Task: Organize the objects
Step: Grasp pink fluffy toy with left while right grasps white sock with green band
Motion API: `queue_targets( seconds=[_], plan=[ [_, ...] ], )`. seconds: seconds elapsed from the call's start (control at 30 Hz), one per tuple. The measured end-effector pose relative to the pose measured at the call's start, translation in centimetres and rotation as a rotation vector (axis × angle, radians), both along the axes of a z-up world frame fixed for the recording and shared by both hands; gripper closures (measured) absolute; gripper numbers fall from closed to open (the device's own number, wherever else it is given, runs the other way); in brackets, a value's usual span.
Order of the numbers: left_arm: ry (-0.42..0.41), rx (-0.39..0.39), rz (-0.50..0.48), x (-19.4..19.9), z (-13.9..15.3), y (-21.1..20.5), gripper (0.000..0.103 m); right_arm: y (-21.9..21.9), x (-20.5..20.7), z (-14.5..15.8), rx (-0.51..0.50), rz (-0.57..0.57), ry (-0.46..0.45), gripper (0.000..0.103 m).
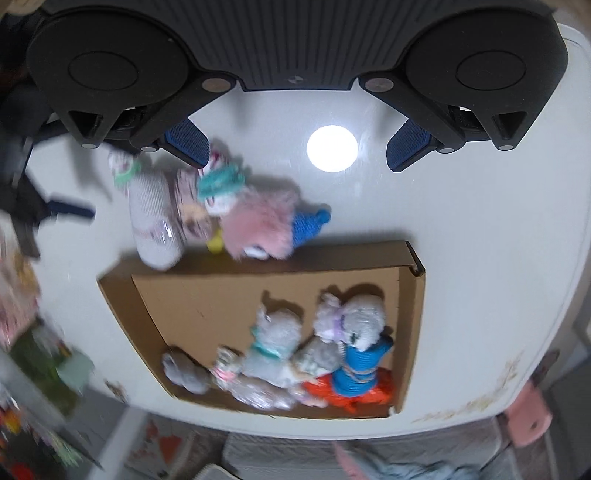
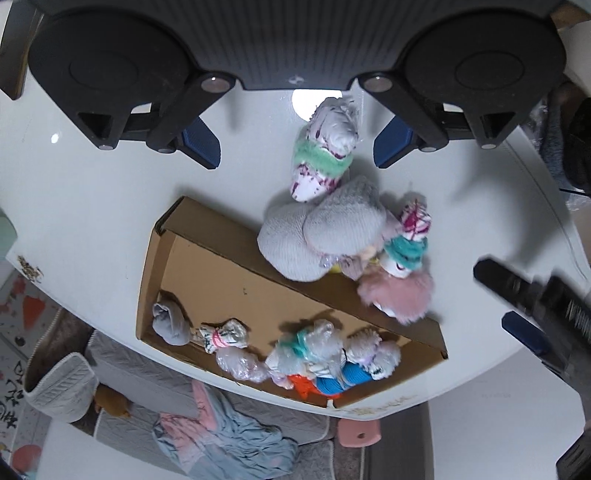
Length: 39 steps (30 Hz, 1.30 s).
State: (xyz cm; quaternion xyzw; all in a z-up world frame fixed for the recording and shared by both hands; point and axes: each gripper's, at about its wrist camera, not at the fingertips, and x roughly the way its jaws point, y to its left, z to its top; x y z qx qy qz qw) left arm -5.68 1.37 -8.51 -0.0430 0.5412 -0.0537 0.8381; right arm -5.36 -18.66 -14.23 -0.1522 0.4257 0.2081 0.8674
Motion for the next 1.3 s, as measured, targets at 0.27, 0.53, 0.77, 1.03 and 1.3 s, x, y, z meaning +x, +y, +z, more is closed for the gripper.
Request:
queue_targets(
  seconds=[0.27,0.53,0.77,1.03,1.3],
  plan=[
    [-0.001,-0.072,0.08,3.2,-1.4,-0.5,0.0,-0.1,-1.0,-1.3,0.01,-0.046,-0.022,0.032],
    [0.018,-0.067,0.122,5.7,-3.9,-1.3,0.0,-0.1,-1.4,-1.7,0.036,-0.05,-0.021,0.042],
    [-0.002,-0.044,0.154,5.4,-4.4,0.1,0.005,-0.6,-2.1,-1.3,0.051,-0.052,-0.018,0.059],
    [-0.027,0.013,0.114,4.8,-3.7,0.1,0.041,-1.5,-2.8,-1.1,0.063,-0.066,-0.013,0.064],
    [-0.032,0.05,0.076,4.1,-3.0,0.3,0.047,-2.7,-2.7,-0.9,0.086,-0.082,0.002,0.075]
  ],
)
